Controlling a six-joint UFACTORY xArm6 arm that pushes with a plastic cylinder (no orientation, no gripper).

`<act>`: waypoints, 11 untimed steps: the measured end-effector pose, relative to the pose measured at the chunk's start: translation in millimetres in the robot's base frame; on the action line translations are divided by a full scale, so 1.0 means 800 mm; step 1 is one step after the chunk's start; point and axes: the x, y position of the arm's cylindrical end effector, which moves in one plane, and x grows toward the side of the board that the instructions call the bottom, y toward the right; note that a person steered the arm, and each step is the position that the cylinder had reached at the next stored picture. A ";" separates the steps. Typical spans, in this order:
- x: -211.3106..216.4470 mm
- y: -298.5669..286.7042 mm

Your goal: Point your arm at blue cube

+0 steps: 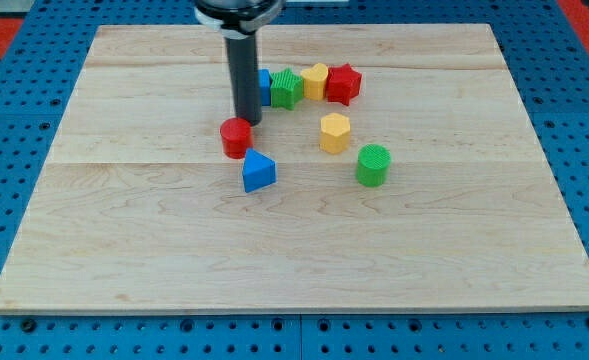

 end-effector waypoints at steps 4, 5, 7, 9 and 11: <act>-0.102 -0.081; -0.111 -0.059; -0.110 -0.036; -0.104 -0.027; -0.089 -0.015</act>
